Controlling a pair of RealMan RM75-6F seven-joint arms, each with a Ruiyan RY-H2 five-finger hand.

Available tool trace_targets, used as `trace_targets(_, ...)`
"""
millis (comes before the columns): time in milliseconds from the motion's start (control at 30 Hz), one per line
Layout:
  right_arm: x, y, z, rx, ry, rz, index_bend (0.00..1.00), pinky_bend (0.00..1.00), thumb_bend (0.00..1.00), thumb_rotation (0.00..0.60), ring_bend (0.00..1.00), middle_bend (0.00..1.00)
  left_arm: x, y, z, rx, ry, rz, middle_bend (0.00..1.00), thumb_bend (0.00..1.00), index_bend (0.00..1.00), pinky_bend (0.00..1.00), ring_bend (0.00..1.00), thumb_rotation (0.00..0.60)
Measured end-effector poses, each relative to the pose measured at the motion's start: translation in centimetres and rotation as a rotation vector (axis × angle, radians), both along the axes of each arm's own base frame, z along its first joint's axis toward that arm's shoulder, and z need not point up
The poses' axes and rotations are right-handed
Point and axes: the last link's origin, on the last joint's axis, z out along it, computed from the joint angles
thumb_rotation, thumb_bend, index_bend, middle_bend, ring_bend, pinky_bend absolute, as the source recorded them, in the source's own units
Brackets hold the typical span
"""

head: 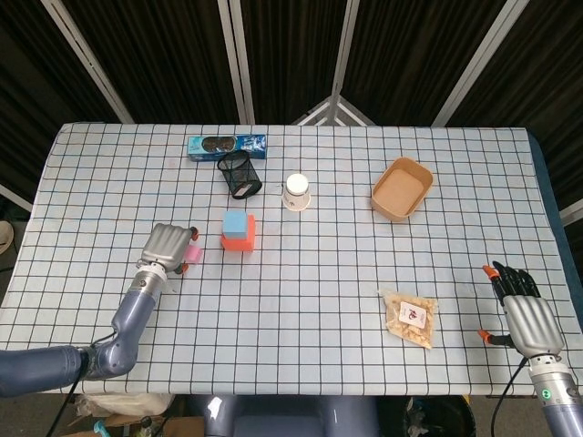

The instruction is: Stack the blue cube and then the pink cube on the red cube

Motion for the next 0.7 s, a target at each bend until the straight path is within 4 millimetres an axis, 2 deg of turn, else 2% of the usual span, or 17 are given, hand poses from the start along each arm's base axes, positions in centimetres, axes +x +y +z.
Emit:
trace_targets(333,0.0,0.0,-0.1,-0.001,0.007,-0.005,0.00,0.00,0.09,0.600,0.02,0.04,-0.1,0.9,1.8,-0.012,0.061,-0.026,0.85,0.29,0.34,0.69,0.67,0.600)
trace_targets(700,0.0,0.0,-0.5,0.011,0.018,-0.019,0.00,0.00,0.09,0.600,0.02,0.04,-0.2,1.2,1.1,-0.046,0.070,-0.061,0.85,0.30,0.35,0.69,0.67,0.600)
